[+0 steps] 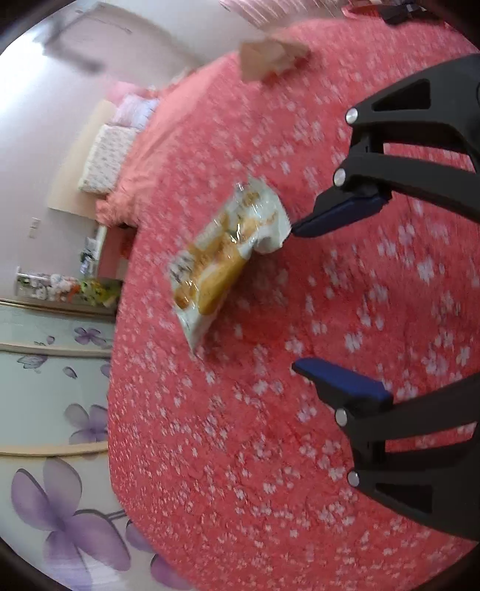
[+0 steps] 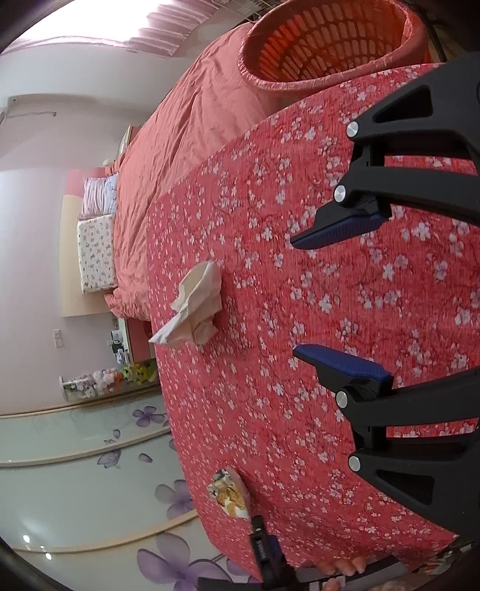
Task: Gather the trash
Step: 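Move both open tools back toward the snack bag and tissue on the bed, then grasp the yellow snack bag with the left tool while the right tool grasps the white tissue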
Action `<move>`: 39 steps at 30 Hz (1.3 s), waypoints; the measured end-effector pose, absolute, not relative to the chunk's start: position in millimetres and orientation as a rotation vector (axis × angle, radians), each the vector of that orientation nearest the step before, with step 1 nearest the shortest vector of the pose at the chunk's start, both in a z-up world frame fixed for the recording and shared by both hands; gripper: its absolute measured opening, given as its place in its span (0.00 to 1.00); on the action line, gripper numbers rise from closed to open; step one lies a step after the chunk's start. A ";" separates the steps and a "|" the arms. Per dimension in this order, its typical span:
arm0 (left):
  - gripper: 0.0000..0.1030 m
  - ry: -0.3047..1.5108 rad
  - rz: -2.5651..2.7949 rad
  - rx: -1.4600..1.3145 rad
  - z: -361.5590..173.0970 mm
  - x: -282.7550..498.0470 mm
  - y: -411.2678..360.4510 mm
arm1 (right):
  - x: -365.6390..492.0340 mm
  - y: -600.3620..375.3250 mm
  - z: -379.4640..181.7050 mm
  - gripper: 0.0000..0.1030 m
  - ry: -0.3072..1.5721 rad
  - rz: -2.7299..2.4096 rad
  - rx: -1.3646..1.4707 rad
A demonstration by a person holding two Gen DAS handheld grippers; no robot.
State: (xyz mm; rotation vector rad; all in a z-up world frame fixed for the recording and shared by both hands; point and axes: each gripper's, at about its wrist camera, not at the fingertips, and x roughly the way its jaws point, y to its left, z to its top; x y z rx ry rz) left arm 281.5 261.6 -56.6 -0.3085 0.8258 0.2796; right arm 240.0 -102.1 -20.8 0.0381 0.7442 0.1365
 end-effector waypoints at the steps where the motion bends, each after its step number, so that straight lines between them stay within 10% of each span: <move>1: 0.67 0.814 0.275 -0.314 -53.5 284.4 260.6 | 239.8 -101.9 -20.9 0.52 0.744 0.137 0.037; 18: 0.68 0.846 0.352 -0.331 -60.2 343.1 260.0 | 242.2 -110.7 -23.1 0.52 0.743 0.117 0.051; 24: 0.55 0.889 0.374 -0.338 -75.4 359.8 263.8 | 244.7 -108.1 -26.3 0.52 0.747 0.122 0.046; 30: 0.16 0.862 0.306 -0.294 -79.3 364.8 255.4 | 246.6 -107.7 -29.7 0.52 0.753 0.125 0.051; 39: 0.13 0.840 0.048 -0.229 -78.7 352.7 225.6 | 253.5 -105.9 -28.0 0.52 0.742 0.118 0.035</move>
